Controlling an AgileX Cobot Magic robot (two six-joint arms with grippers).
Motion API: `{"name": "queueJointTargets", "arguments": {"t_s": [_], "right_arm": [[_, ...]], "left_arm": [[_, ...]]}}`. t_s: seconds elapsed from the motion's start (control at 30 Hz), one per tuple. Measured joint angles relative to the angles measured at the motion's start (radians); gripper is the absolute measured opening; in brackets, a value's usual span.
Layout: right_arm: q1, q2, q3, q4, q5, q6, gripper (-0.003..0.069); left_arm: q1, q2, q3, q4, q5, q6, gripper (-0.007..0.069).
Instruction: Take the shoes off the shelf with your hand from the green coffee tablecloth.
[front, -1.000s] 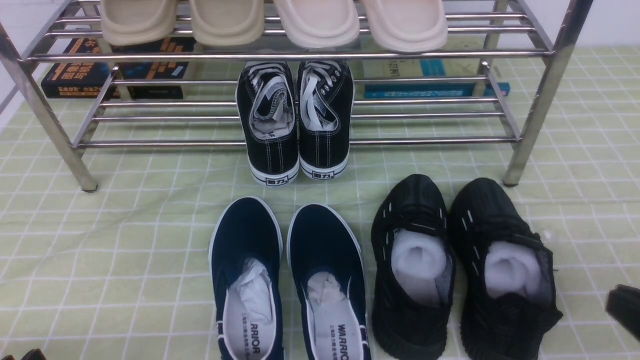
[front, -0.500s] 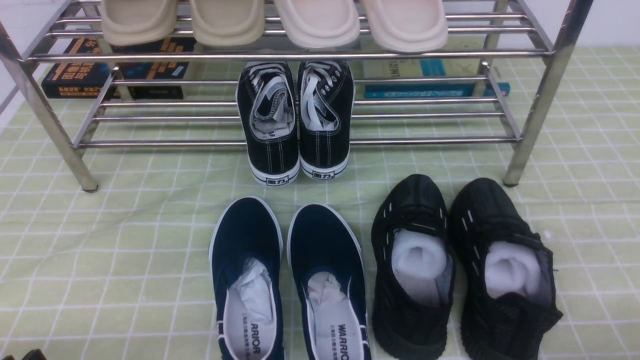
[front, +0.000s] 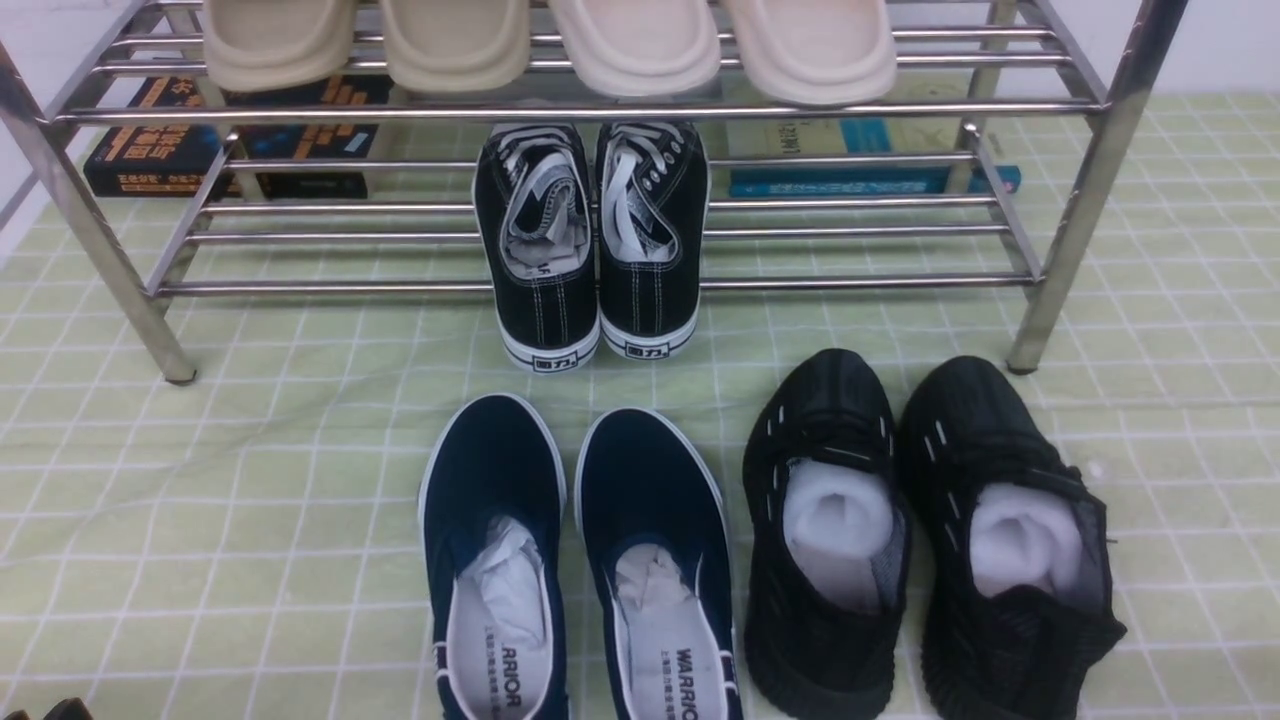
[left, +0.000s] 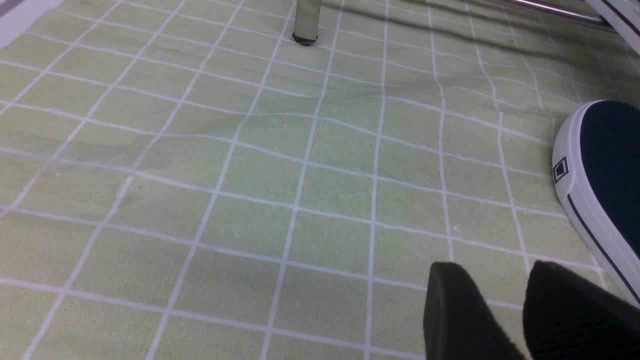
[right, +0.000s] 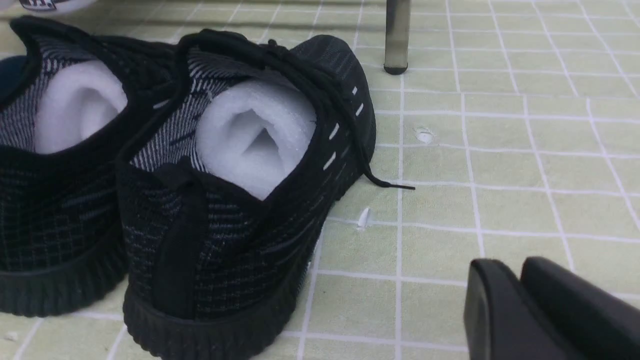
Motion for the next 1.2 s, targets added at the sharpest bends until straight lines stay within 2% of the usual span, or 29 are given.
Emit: {"name": "queueJointTargets", "arguments": {"t_s": [0.6,0.83,1.2], "right_arm": [[0.0,0.0,0.0,-0.017,0.0,0.014,0.0115],[0.0,0.0,0.0,-0.013,0.0,0.014,-0.0013],[0.0,0.0,0.0,-0.013,0.0,0.014,-0.0015]], "left_arm": [[0.0,0.0,0.0,0.0,0.0,0.0,0.024],[0.0,0.0,0.0,0.0,0.0,0.0,0.024],[0.0,0.0,0.0,0.0,0.0,0.0,0.024]]}}
